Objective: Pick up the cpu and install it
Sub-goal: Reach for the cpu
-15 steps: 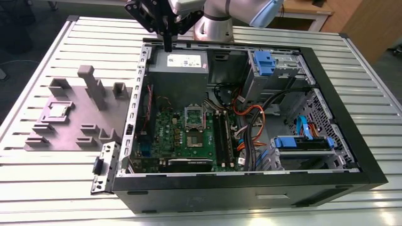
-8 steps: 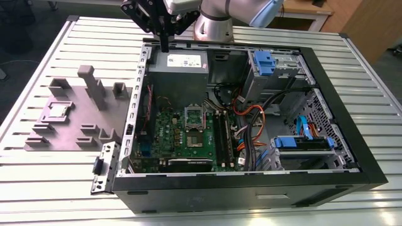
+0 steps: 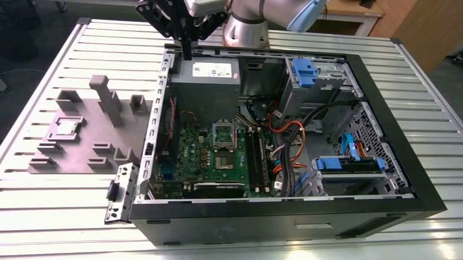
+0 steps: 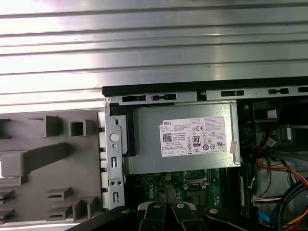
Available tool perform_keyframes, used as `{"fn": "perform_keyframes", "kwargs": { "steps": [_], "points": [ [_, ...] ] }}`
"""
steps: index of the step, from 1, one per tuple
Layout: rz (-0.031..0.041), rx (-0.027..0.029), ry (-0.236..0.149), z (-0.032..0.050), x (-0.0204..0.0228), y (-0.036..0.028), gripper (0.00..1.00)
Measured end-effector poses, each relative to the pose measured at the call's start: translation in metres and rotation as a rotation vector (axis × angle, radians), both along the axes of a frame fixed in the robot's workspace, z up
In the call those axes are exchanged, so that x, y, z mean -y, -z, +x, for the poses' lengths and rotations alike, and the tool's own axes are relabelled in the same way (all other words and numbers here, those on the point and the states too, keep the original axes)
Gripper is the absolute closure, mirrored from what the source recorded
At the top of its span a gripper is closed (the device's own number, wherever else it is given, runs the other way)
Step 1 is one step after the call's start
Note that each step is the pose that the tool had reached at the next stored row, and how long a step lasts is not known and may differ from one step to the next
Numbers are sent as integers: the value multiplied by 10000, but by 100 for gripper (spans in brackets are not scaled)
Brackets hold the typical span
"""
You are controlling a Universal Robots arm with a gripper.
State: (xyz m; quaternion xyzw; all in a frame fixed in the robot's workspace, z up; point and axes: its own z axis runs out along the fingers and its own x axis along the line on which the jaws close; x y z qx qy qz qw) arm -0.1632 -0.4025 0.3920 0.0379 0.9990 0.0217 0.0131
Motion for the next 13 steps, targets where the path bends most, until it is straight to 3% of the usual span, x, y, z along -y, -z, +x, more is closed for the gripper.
{"fn": "perform_keyframes", "kwargs": {
  "steps": [9, 13],
  "points": [
    [-1, 0, 1, -48, 20, 0, 89],
    [1, 1, 1, -122, 26, 1, 89]
  ]
}}
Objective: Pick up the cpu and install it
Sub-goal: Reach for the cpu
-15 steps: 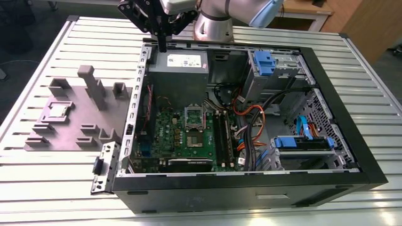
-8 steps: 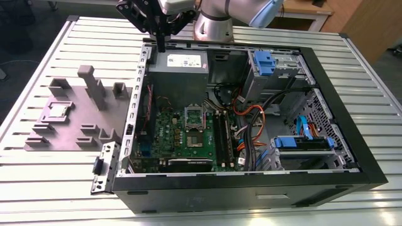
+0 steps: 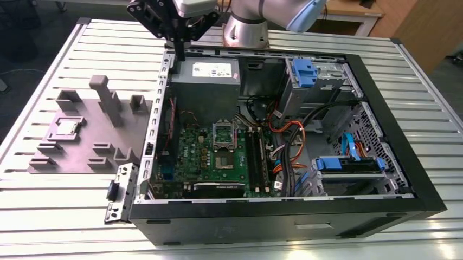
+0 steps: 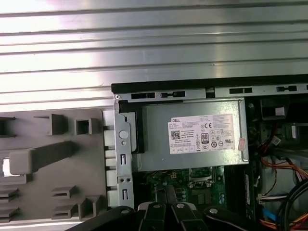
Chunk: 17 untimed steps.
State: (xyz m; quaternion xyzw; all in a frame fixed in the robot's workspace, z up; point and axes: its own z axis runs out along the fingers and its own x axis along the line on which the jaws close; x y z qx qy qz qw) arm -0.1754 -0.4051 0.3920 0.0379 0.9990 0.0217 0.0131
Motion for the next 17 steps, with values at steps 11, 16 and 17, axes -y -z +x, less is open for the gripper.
{"fn": "perform_keyframes", "kwargs": {
  "steps": [11, 16, 17],
  "points": [
    [-1, -1, -1, -226, 14, 7, 89],
    [0, 0, -2, -273, 15, 9, 89],
    [0, 0, -2, -273, 15, 9, 89]
  ]
}}
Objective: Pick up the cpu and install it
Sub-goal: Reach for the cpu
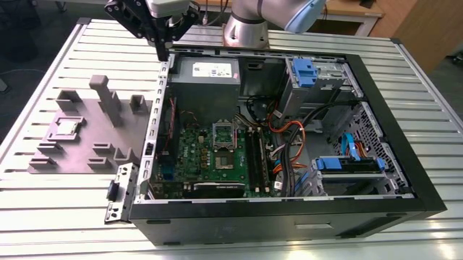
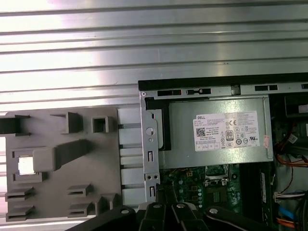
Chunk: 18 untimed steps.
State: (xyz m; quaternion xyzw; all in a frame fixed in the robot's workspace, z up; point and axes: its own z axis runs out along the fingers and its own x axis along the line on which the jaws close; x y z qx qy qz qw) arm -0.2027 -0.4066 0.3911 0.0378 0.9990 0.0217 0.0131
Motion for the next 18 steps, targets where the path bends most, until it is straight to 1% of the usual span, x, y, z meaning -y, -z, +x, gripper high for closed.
{"fn": "perform_keyframes", "kwargs": {
  "steps": [5, 8, 10, 18],
  "points": [
    [0, -1, 1, -1, 0, 0, 89],
    [-1, -2, 1, -23, 0, -1, 89],
    [0, -1, 1, -57, 0, 0, 89],
    [0, 0, 0, -235, 0, 1, 89]
  ]
}}
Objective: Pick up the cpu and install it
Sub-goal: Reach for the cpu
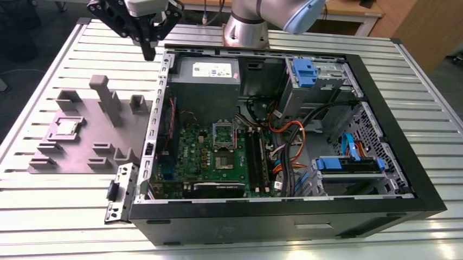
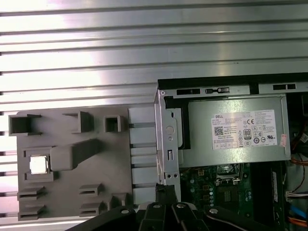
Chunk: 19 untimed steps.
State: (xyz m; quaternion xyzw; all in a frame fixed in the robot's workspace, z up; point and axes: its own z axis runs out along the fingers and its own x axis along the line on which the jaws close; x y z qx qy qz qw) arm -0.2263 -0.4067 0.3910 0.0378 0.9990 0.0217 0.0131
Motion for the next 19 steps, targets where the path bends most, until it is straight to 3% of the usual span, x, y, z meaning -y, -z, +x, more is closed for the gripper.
{"fn": "perform_keyframes", "kwargs": {
  "steps": [8, 19],
  "points": [
    [0, 0, 1, -137, 0, 1, 89],
    [0, 0, 1, -145, 0, 1, 89]
  ]
}}
